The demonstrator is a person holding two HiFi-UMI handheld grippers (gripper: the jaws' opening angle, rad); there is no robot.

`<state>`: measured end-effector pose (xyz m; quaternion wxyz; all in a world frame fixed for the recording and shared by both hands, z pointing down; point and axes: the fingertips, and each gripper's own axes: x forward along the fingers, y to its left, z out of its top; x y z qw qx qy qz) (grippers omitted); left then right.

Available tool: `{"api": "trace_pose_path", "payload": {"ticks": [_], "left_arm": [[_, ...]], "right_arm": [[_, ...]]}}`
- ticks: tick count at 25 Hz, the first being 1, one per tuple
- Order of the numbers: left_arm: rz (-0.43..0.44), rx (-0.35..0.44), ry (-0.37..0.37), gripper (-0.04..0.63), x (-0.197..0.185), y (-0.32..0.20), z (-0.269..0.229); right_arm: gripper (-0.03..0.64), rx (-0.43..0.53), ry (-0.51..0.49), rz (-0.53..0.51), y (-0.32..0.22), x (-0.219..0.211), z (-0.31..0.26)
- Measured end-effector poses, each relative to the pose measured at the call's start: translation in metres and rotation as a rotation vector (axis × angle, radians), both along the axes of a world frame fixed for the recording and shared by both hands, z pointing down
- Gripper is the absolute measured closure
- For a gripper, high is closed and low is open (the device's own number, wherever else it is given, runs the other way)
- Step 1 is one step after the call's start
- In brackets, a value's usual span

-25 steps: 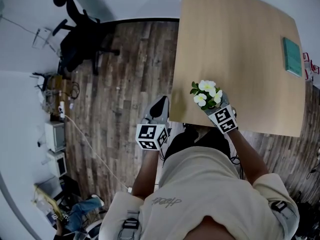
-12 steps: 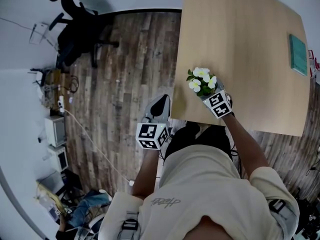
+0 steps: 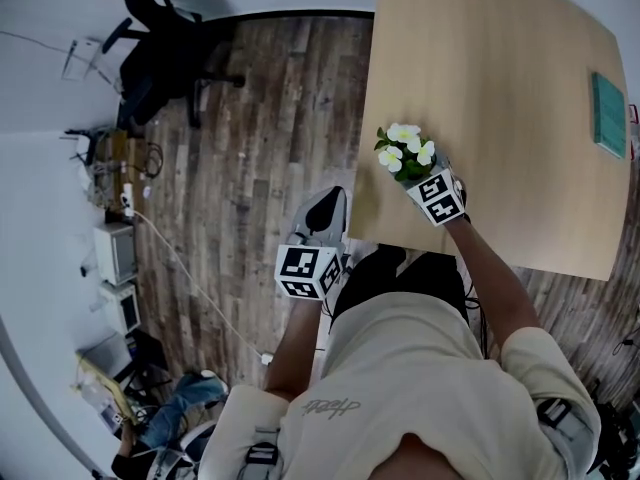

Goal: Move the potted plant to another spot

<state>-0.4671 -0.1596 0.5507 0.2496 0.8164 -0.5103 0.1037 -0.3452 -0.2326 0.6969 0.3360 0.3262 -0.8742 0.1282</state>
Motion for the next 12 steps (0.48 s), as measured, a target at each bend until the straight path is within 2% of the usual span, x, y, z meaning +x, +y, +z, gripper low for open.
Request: {"api": "trace_pose_path", "payload": {"ticks": [9,12], "left_arm": [[-0.003,-0.003,-0.004,0.578,0.001,0.003,0.0],[-0.007,0.0,-0.006,0.578,0.003,0.001,-0.002]], "right_arm": [[0.279,0.053,-0.019,-0.006,-0.014,-0.008,0.003],[0.278,0.039,-0.009,-0.023,-0.014,-0.007,0.004]]}}
